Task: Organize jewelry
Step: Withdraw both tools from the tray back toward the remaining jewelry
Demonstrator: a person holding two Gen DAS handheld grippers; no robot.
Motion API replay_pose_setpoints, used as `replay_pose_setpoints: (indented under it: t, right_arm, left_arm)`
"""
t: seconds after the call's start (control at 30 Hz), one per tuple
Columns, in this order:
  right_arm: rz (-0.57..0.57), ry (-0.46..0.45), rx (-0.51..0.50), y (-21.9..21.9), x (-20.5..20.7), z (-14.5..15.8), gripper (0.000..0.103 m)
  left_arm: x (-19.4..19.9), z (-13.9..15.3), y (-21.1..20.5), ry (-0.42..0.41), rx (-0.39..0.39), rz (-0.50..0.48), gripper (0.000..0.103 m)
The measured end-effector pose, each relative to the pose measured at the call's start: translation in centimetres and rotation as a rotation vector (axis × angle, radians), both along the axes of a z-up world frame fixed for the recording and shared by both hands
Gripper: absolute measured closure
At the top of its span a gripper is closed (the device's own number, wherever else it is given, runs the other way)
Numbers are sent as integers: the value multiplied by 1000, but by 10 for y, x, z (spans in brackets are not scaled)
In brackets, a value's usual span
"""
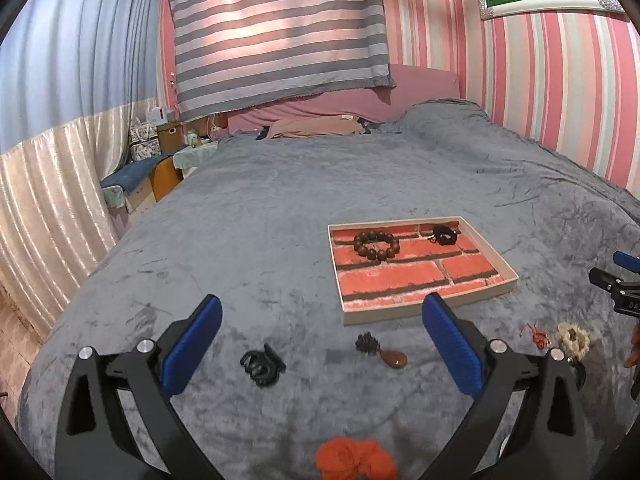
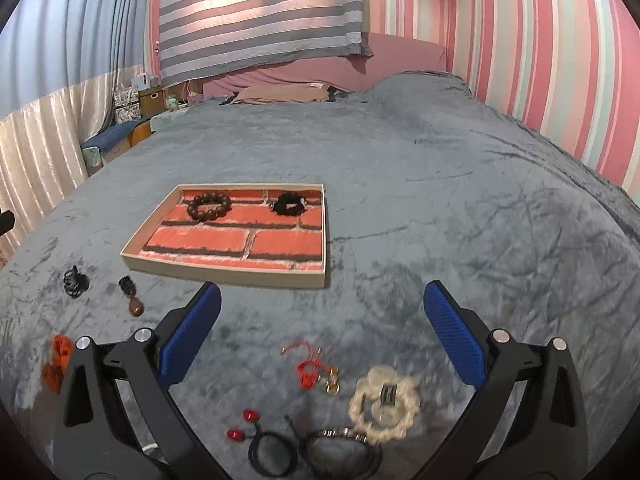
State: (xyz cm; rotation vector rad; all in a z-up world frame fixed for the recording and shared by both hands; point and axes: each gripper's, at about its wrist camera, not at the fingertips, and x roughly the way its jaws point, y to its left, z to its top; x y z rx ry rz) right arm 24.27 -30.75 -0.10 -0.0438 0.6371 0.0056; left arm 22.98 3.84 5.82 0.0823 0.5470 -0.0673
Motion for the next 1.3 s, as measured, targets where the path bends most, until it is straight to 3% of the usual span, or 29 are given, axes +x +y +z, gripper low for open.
replay_pose_setpoints:
  t: [0.87,1.07,1.3]
  right_arm:
    - [-49,-8,-70,17,-87,-73,6]
    - [-59,8,-70,16,-96,-87,12]
    - [-69,60,-69,10,-100,-109,27]
  left_arm:
    - [-68,-81,24,91,1,27,5]
    - [-70,-92,31,107,-21,37,5]
    - [-72,-107,32,131,-22,46,5]
